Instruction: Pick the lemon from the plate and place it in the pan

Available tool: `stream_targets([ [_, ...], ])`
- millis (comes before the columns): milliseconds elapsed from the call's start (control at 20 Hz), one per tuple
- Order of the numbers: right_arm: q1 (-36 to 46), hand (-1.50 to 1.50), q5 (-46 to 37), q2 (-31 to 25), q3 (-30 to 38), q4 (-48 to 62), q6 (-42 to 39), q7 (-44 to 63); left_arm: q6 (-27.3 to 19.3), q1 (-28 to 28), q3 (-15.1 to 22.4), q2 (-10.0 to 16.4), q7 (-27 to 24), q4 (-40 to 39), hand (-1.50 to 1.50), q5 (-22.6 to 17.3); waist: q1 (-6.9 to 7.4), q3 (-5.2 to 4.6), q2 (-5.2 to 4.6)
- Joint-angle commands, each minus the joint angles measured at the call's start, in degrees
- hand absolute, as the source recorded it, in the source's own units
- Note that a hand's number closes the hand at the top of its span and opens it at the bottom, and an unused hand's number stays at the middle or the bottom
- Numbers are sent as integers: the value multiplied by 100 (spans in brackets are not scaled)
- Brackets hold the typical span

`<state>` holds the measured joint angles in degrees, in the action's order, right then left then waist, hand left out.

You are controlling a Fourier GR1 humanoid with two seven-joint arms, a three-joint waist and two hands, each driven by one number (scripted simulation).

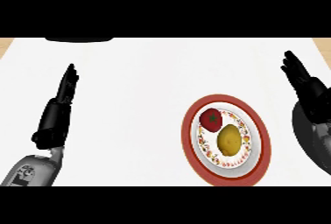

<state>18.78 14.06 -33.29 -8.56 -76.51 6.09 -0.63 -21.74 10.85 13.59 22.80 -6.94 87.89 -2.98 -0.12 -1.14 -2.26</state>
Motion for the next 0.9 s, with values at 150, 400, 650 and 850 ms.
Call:
stream_targets([
  [150, 203, 150, 609, 432, 601, -1099, 405, 36, 369, -31, -599, -49, 659, -275, 0, -873, -95, 105, 275],
  [400, -1189, 150, -822, 80, 561, -1548, 1882, -117, 427, -316, -673, -222, 1287, -115, 0, -1394, -441, 95, 350],
  [650, -3105, -150, -1692, -94, 97, -3149, 2380, 49, 629, -465, -913, -69, 1384, -6, 0, -1653, -425, 94, 326],
  [850, -4191, -150, -2315, -599, 80, -3955, 2300, 126, 604, -377, -803, -24, 1711, 415, 0, -1585, -213, 106, 281],
])
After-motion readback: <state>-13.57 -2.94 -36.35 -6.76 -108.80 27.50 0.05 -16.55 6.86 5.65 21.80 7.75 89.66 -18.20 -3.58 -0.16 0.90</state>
